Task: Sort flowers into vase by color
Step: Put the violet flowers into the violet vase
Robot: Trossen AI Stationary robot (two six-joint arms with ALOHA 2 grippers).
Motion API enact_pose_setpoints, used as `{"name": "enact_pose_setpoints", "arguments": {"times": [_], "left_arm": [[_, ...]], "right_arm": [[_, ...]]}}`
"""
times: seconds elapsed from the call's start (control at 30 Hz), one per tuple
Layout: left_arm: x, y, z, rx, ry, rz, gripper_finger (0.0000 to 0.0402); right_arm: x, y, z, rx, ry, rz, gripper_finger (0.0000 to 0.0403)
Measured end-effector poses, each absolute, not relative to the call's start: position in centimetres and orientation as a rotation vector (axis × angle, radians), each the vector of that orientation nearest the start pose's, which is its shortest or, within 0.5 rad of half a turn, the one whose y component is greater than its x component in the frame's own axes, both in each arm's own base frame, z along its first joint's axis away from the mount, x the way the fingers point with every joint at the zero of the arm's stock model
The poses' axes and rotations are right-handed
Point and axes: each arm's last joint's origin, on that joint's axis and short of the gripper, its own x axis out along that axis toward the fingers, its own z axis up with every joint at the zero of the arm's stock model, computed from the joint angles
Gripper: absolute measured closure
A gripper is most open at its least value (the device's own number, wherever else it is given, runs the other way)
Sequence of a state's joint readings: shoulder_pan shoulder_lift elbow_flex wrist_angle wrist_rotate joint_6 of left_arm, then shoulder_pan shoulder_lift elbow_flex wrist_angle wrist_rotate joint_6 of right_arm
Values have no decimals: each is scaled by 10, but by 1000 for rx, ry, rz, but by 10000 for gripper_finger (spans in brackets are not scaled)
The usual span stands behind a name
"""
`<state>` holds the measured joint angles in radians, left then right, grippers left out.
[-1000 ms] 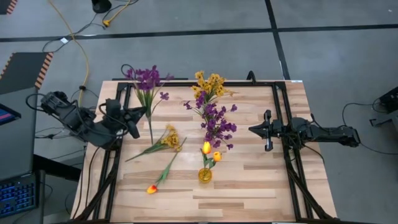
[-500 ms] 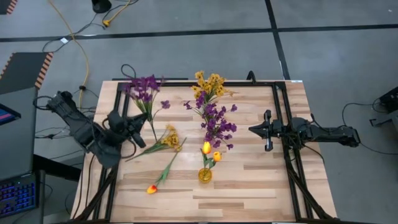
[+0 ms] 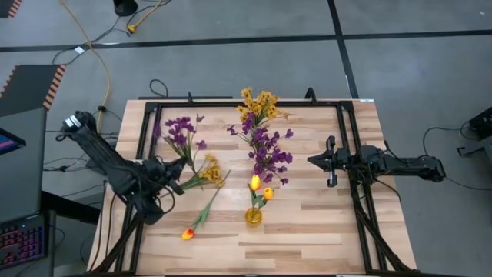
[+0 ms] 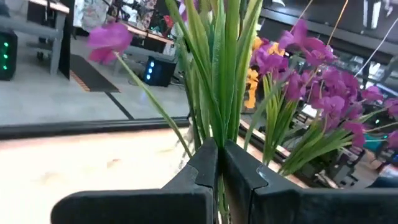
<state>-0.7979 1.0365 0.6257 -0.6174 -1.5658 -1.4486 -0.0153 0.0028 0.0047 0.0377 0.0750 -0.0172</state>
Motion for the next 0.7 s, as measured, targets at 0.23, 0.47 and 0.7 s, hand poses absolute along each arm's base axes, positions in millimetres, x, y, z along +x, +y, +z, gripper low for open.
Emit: {"name": "enact_pose_setpoints", "arguments": {"times": [0.23,0.47,0.7], "left_arm": [[157,-120,215,-362,-144,762,401],[177,-140,205,-311,-109,753,401],[189,-152,197,-315,-120,759,401]], "right_arm": [[97,-4,169,-16,-39,-90,360],[97,-4,168,-16,-39,-91,360],[97,-4,169,-16,-39,-90,360]]}}
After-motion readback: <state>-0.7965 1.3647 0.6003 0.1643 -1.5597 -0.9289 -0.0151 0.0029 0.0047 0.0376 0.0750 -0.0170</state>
